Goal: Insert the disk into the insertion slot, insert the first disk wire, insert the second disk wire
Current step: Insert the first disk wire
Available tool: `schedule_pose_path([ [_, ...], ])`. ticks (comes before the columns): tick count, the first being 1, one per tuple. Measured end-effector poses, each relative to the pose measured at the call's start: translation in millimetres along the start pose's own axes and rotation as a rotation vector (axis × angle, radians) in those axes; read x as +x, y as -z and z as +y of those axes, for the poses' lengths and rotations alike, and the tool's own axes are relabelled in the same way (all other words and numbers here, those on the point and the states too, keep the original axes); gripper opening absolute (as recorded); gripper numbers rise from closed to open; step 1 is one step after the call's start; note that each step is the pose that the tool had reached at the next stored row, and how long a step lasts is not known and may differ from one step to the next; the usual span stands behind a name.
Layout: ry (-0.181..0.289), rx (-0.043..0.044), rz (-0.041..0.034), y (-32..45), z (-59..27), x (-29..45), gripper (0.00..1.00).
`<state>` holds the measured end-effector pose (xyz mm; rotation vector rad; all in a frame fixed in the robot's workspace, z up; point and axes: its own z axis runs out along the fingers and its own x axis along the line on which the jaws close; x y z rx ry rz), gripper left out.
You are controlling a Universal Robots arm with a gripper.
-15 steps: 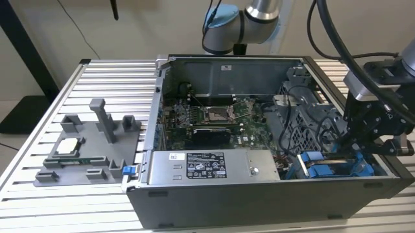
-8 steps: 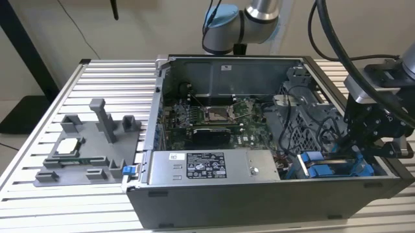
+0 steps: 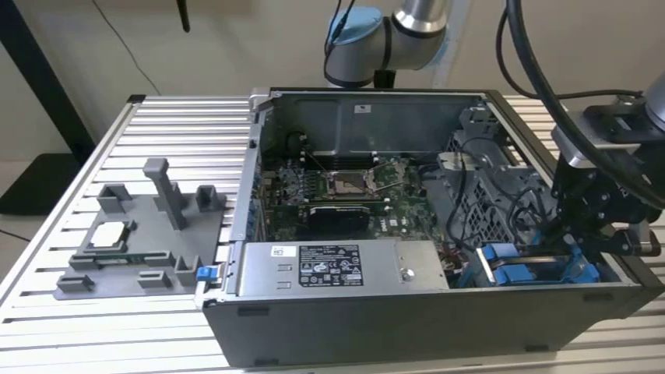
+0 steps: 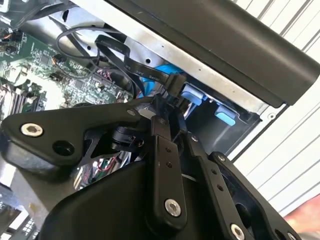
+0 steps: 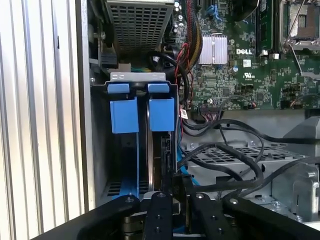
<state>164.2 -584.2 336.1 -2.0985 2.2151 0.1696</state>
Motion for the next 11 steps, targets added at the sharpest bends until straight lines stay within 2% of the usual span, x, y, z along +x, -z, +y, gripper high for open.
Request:
schedule_pose_path([
  [2,-0.004,-0.0023,-0.0019,0.1,0.0,0.4,0.00],
  [8,-0.010,-0.0059,-0.0234,6.9,0.0,1.9,0.00],
  [11,-0.010,-0.0062,-0.0266,7.6,-0.2,5.3,0.00],
])
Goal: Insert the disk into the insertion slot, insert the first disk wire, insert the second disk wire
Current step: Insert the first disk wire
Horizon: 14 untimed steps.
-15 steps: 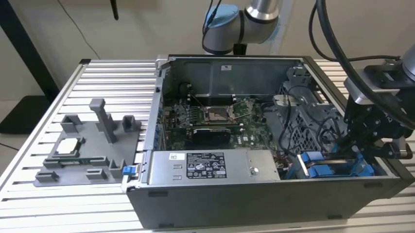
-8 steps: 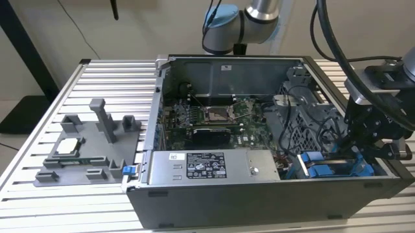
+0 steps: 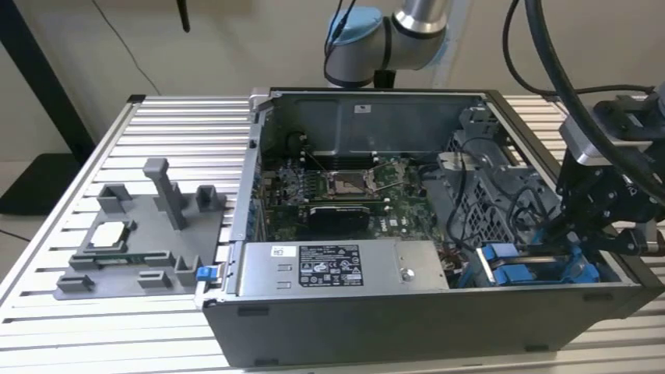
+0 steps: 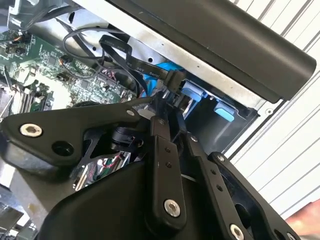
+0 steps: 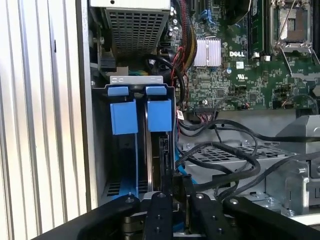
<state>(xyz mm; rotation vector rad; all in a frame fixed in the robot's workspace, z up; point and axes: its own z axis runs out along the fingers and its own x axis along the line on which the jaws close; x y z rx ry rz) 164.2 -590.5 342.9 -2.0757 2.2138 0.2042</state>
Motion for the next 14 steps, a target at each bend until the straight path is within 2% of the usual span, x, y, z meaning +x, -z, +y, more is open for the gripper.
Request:
schedule_pose_path([
  [3,-0.001,0.0004,-0.0001,0.3,0.1,1.9,0.00],
  [14,-0.007,0.0137,-0.0012,-1.9,3.0,2.5,0.00],
])
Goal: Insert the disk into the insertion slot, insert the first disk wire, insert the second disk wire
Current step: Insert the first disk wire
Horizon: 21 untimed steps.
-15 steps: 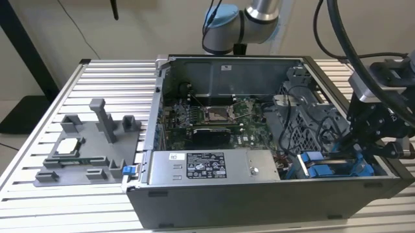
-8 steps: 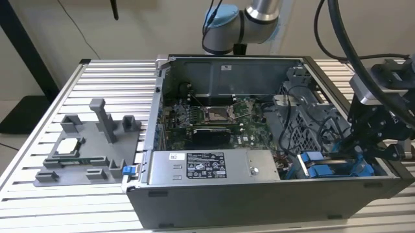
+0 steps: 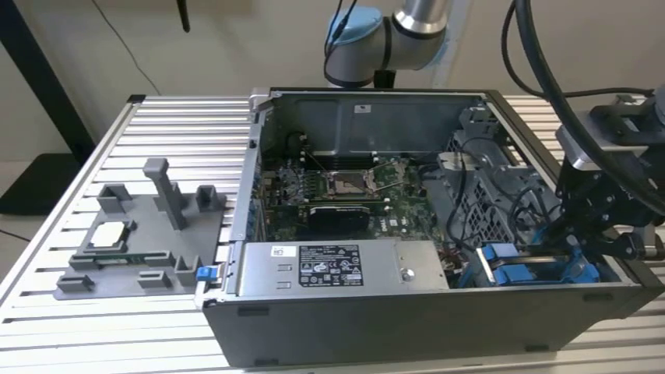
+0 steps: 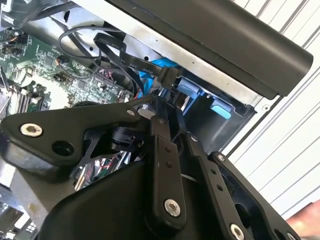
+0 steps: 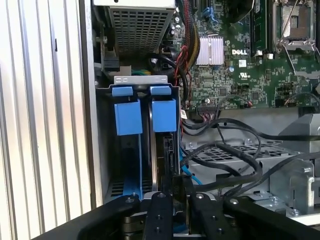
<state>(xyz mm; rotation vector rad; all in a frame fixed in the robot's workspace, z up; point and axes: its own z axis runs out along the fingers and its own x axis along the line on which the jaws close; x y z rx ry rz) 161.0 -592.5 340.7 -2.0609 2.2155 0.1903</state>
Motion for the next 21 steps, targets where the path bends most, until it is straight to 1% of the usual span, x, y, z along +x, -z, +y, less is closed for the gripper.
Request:
schedule_pose_path([
  [7,-0.002,0.0078,-0.0003,-1.7,1.2,0.4,0.00],
  [14,-0.002,0.0118,-0.0006,-3.7,1.5,0.7,0.00],
  [21,-0.001,0.0181,-0.0011,-5.6,2.4,1.2,0.00],
])
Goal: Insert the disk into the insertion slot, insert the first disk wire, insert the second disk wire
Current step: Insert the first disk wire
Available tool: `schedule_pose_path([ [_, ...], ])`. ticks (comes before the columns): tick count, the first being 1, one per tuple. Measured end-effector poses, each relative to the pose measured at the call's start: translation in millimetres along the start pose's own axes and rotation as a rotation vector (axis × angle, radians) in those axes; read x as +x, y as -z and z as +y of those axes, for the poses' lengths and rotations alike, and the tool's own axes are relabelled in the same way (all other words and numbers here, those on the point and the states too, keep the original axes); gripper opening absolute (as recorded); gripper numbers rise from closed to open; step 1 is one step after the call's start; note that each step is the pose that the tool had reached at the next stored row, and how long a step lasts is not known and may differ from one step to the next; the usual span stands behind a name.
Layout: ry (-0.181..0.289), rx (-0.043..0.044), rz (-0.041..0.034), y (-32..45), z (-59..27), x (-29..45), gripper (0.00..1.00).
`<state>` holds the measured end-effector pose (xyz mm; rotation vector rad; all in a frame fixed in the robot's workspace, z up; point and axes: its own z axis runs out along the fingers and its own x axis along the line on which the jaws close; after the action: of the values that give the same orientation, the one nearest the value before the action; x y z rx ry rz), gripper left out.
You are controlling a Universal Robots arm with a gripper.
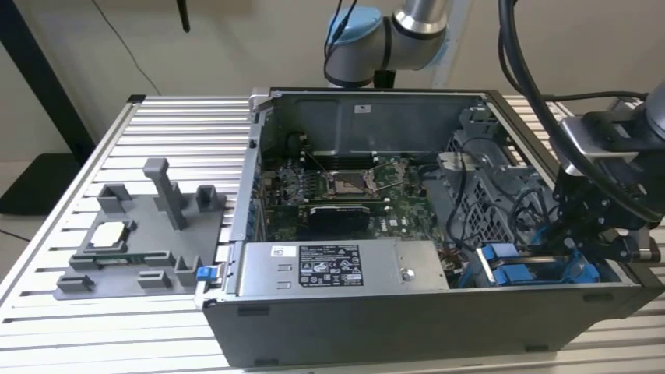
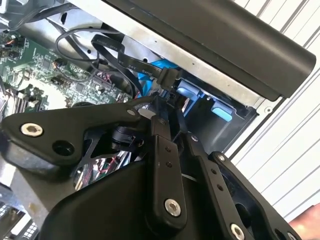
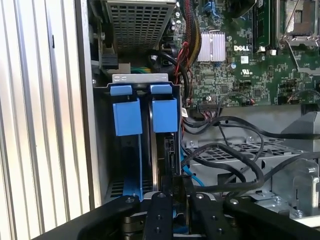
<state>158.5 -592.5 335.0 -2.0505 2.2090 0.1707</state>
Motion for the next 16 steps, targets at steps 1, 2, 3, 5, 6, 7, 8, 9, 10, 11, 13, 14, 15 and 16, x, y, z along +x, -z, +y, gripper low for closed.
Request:
schedule_pose_path([
  [1,0.000,0.0016,-0.0002,-0.2,0.4,0.0,0.00],
  [2,0.001,0.0040,-0.0005,-0.2,0.7,0.1,0.00],
  [3,0.001,0.0066,-0.0010,-0.2,0.9,0.1,0.00],
  [5,0.002,0.0122,-0.0022,-0.3,1.4,0.1,0.00],
  [6,0.003,0.0150,-0.0026,-0.3,1.8,0.1,0.00],
  [7,0.003,0.0179,-0.0030,-0.3,2.3,0.2,0.00],
  [8,0.004,0.0203,-0.0034,-0.3,2.9,0.2,0.00],
  [9,0.004,0.0224,-0.0036,-0.3,3.5,0.2,0.00],
  [10,0.004,0.0239,-0.0039,-0.3,4.2,0.3,0.00],
  [11,0.004,0.0255,-0.0049,-0.7,5.0,0.4,0.00],
  [13,0.005,0.0287,-0.0044,-0.3,6.4,0.5,0.00],
  [14,0.005,0.0301,-0.0042,-0.2,6.8,0.5,0.00],
  [15,0.005,0.0306,-0.0044,-0.3,6.9,0.6,0.00],
  [16,0.005,0.0308,-0.0043,-0.4,7.0,0.6,0.00],
])
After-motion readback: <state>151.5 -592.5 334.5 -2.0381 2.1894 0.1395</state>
